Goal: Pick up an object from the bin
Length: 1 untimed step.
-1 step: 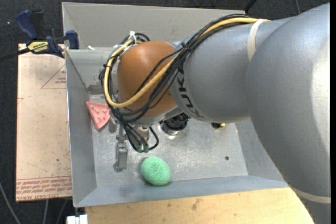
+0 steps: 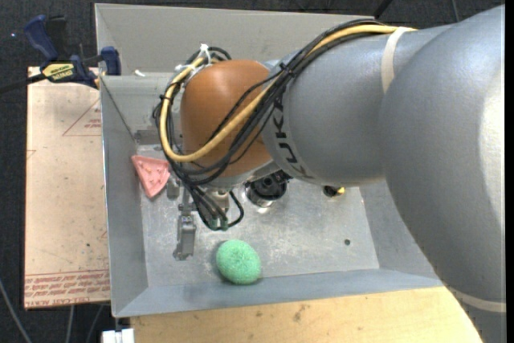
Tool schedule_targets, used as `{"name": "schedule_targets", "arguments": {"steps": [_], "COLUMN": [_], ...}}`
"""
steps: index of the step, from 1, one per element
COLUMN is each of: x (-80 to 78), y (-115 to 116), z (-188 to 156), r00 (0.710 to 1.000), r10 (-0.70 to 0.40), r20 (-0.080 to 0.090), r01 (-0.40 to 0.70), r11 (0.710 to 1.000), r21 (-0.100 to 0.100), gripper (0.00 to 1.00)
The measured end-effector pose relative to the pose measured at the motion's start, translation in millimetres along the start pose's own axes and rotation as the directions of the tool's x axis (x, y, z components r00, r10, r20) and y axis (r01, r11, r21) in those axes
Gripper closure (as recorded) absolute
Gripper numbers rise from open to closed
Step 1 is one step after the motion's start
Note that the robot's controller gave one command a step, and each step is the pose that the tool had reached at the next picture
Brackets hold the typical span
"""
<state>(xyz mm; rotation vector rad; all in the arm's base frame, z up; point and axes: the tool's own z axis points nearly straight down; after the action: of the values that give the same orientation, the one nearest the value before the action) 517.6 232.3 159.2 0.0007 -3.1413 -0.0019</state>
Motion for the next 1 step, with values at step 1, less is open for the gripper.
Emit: {"name": "schedule_targets", "arguments": {"steps": [1], "x": [5.6], "y": [-11.9], "z": [14.4], "r00": [0.997], "r10": [-0.076], "r20": [0.008], "r01": [0.076], "r11": [0.997], "r21": [-0.003], "gripper": [0.00]}}
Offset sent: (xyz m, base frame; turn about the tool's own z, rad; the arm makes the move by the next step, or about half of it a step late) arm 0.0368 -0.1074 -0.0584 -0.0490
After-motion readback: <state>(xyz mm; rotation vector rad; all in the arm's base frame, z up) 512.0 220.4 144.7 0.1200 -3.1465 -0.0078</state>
